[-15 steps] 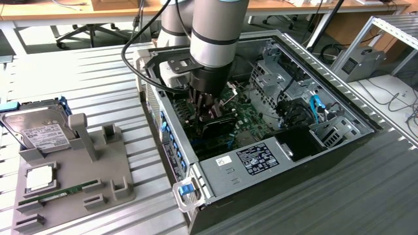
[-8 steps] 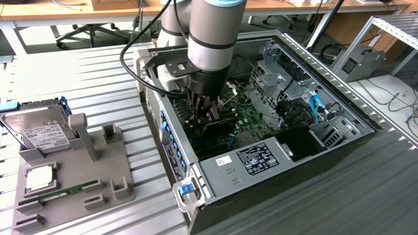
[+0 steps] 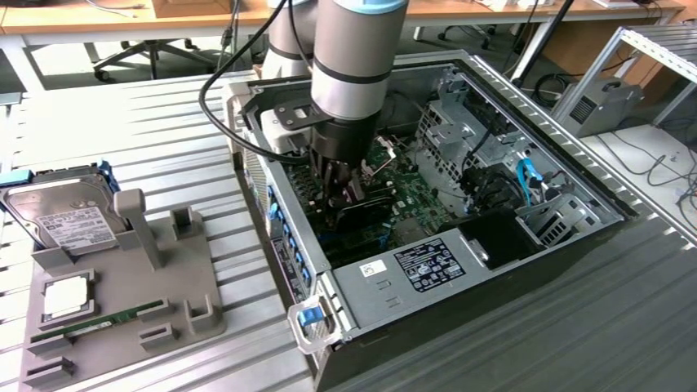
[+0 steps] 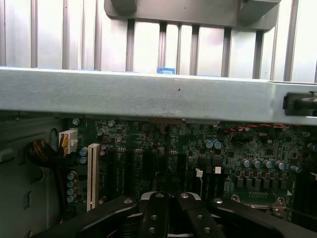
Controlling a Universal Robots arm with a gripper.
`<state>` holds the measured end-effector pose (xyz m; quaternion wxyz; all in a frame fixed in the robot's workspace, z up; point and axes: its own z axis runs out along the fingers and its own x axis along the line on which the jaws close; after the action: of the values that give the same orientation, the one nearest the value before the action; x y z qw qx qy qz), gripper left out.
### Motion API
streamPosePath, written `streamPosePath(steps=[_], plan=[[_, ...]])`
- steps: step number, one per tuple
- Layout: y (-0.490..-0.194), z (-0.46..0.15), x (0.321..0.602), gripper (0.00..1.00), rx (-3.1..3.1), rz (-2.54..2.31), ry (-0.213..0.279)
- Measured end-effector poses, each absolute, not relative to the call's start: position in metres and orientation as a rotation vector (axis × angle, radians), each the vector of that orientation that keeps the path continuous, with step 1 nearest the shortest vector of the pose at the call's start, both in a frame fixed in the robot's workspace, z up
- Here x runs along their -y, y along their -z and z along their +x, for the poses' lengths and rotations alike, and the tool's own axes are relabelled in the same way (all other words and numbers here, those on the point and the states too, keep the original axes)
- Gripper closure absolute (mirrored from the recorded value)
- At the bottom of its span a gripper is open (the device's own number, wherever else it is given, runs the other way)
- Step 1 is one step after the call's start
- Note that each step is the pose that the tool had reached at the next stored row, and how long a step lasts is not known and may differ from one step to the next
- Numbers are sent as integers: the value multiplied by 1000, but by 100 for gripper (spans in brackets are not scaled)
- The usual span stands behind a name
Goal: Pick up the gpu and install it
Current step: 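Press down on the gpu until it lock into place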
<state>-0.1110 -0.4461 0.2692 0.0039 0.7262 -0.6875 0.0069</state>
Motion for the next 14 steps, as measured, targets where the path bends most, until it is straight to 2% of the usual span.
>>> streamPosePath(steps=[14], plan=[[-275,-99,446,89,2154,2275,-23]])
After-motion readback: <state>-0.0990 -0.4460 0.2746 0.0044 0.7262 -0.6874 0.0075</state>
